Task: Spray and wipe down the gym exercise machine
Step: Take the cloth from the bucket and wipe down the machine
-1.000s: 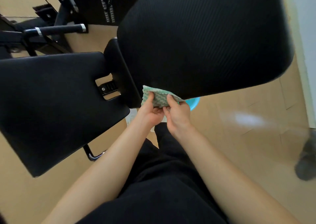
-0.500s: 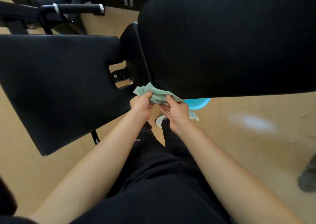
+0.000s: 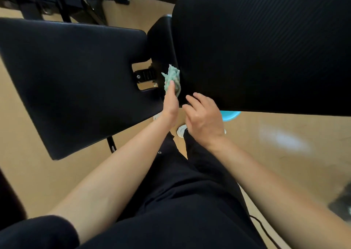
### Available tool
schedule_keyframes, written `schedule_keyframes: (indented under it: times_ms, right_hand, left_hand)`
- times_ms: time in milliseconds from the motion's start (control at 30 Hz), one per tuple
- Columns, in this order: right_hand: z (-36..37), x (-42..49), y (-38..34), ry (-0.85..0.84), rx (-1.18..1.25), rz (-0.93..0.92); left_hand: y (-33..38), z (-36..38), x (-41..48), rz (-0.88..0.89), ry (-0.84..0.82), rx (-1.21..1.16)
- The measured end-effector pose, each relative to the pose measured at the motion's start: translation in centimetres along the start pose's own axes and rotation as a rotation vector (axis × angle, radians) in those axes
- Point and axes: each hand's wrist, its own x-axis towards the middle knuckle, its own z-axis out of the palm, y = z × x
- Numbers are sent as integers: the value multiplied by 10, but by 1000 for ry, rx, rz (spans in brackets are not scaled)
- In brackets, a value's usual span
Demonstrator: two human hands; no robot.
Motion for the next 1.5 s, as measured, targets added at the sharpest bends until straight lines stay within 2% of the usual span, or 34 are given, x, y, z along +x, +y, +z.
schedule_keyframes:
  times_ms: [133,233,300,367,467,567,700,767,867,967,1033,1100,1167,1233,1400,1500]
  right_hand:
    - [-5,18,7,-195,-235,-58]
    - [7,43,-5,-459,-391,-133]
    - [26,61,-16,-613,-591,-103]
    - [37,73,-15,-678,-767,-163]
    - [30,85,-2,-744,-724,-344]
    - [21,99,5,-744,-843,-448]
    - [9,128,8,-716,-895,-437]
    - [-1,150,13,-674,-882,-419]
    - [-15,177,20,-625,-784,-436]
    - [-26,195,22,-565,-571,-502]
    - [-29,197,14,-623,-442,-586]
    - [-25,194,4,-779,-405,-668]
    - [-18,188,-2,-951,-490,-746]
    - [-17,189,-3,-1019,-640,-797]
    - [-23,213,-7,-932,-696,-730]
    - [-18,214,-15,-839,-736,-819]
  left_hand:
    - [-5,-4,-2,76,-8,149]
    - [-9,-9,6,119,-39,314]
    - [-15,-13,6,213,-69,408]
    - [-23,-15,2,276,-19,393]
    - [-34,-22,2,289,-13,394]
    - [-39,-31,2,275,-27,376]
    - [-19,-34,11,219,28,282]
    - [-3,-34,23,286,26,263]
    - [14,-33,41,419,39,335]
    - [14,-25,41,478,97,424]
    - [1,-17,37,443,129,465]
    - [-13,-9,31,433,142,446]
    - [-24,-6,29,449,128,340]
    - [-36,-7,28,438,137,349]
    - [-54,-16,23,290,234,258]
    - [-46,-11,26,307,323,217]
